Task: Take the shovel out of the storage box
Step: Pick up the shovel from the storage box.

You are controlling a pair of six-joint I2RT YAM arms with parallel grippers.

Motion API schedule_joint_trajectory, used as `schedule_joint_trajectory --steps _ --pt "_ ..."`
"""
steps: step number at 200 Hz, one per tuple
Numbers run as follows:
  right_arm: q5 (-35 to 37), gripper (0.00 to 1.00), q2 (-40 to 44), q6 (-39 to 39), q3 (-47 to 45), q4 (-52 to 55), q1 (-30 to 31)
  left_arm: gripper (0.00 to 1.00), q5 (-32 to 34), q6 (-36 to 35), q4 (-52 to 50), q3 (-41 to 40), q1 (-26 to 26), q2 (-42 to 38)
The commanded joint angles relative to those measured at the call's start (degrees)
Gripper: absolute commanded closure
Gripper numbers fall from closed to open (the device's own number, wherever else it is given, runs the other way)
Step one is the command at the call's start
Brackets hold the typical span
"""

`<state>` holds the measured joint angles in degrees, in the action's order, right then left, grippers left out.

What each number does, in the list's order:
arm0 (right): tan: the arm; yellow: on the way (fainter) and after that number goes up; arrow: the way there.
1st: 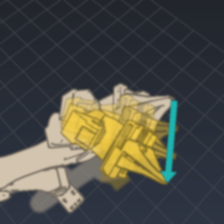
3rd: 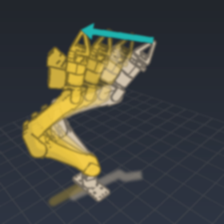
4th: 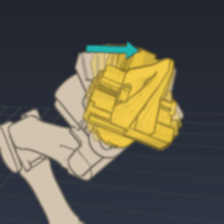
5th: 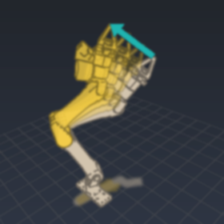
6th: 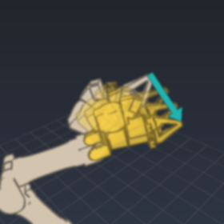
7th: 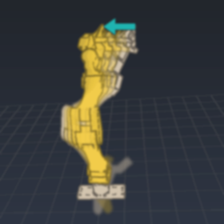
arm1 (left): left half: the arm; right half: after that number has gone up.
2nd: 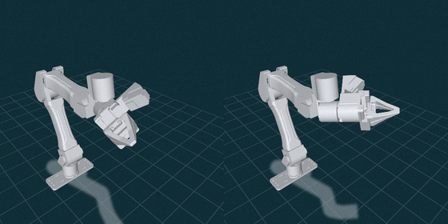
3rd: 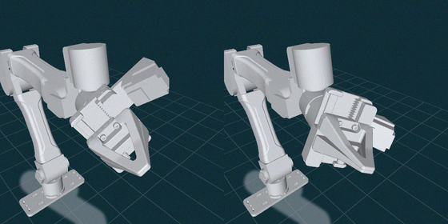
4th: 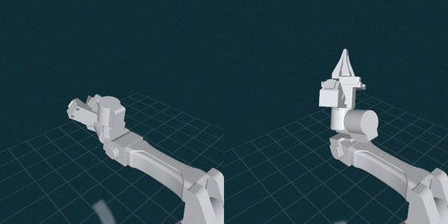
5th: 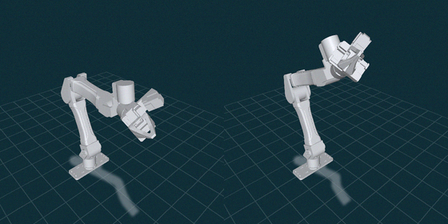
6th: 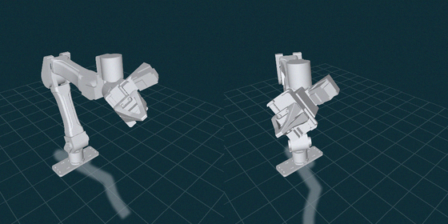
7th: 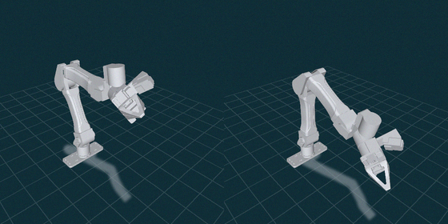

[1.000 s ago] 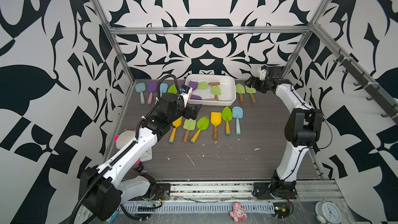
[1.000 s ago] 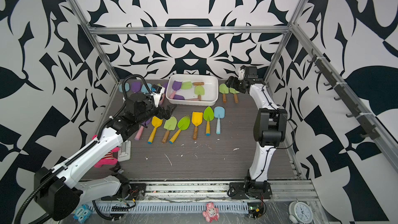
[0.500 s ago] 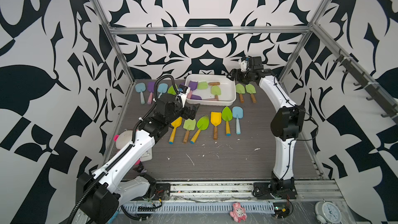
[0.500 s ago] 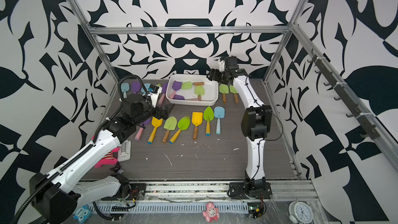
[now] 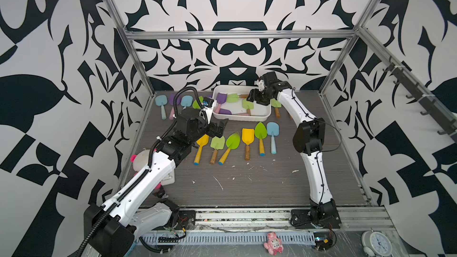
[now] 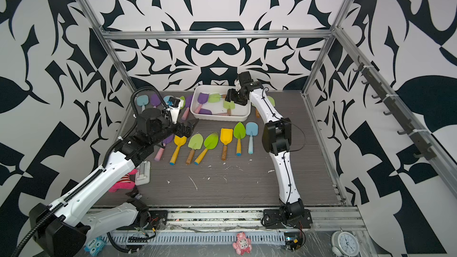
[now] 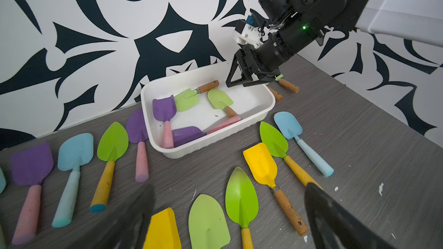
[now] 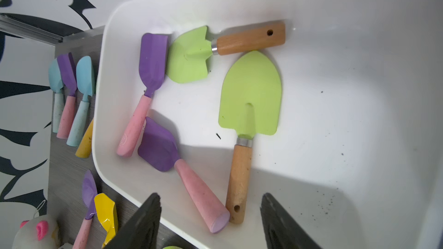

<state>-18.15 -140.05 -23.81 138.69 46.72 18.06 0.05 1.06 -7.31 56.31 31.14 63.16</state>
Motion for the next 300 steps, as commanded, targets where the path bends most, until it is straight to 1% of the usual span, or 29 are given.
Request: schedule_joint_trajectory --steps 1,31,50,106,144,172,199,245,283,300 --pt "2.42 0.33 0.26 -0.20 2.44 2.19 0.96 0.01 0.05 -0.45 -1.30 -1.22 0.10 -1.06" --pt "4.33 0.38 -0.66 -0.02 2.55 3.53 1.80 0.01 0.19 -0.40 -1.15 -1.93 0.09 -1.75" --pt "6.14 0.40 -2.83 0.45 2.51 4.13 2.28 0.01 0.36 -0.11 -0.95 -2.43 0.07 -2.12" --pt "12.58 0.43 -6.05 2.34 4.04 6.67 3.64 0.01 1.92 0.38 -1.70 -3.48 0.08 -3.64" --pt "13.78 0.45 -9.65 3.45 7.82 8.68 4.11 0.01 2.40 0.52 -1.91 -3.41 0.12 -3.80" --pt "14.67 0.49 -11.36 4.09 9.05 9.23 4.32 0.00 2.57 0.52 -2.09 -3.14 0.07 -3.51" --pt "15.10 0.57 -12.49 4.58 9.78 9.23 4.39 0.01 2.58 0.44 -2.61 -2.62 0.07 -3.17" --pt "14.12 0.77 -12.16 5.61 9.64 7.91 4.44 0.01 2.52 0.39 -2.45 -2.27 0.07 -2.74" --pt "13.72 0.87 -8.60 7.26 7.66 4.83 4.43 0.01 2.49 0.32 -2.03 -2.26 0.11 -2.29" --pt "13.08 0.89 -6.69 7.86 6.61 3.51 4.44 0.01 2.33 0.43 -1.68 -2.35 0.15 -2.10"
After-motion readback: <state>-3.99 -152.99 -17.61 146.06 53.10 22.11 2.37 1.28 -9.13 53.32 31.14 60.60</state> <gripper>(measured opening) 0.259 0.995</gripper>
